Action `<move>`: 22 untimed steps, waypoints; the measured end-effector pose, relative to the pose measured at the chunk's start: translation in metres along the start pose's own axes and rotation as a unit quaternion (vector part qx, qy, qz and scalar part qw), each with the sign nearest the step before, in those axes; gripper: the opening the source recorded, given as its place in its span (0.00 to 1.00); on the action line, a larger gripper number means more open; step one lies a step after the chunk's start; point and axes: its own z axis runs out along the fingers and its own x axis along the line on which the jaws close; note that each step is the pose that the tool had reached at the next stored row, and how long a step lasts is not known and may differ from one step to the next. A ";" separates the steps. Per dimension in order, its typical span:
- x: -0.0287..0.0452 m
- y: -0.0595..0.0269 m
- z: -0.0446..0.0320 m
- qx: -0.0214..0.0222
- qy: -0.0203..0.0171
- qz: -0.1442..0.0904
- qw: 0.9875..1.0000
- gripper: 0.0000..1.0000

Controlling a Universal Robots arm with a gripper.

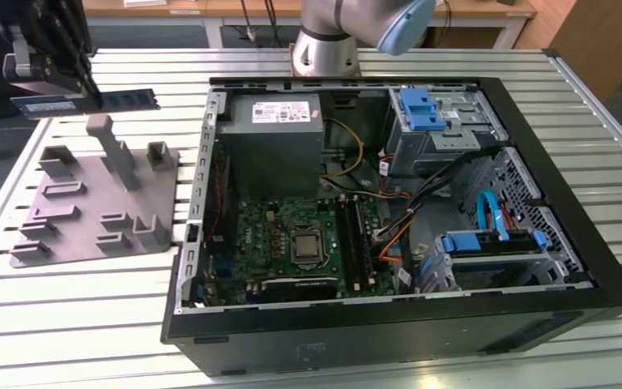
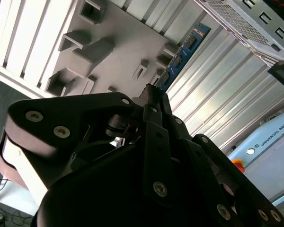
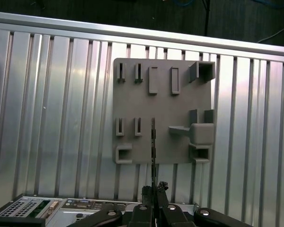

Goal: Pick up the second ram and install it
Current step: 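Pick up the second ram and move it above second insertion slot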

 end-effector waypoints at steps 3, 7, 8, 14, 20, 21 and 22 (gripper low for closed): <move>0.0003 -0.0048 -0.0002 0.000 0.000 0.000 1.000 0.14; 0.0008 -0.0125 -0.0005 0.000 0.000 0.000 1.000 0.14; 0.0010 -0.0150 -0.0005 0.000 0.000 0.000 1.000 0.14; 0.0021 -0.0321 -0.0011 0.000 0.000 0.000 1.000 0.14; 0.0032 -0.0483 -0.0017 0.000 0.000 0.000 1.000 0.14; 0.0033 -0.0509 -0.0017 0.000 0.000 0.000 1.000 0.14; 0.0035 -0.0533 -0.0018 0.000 0.000 0.000 1.000 0.14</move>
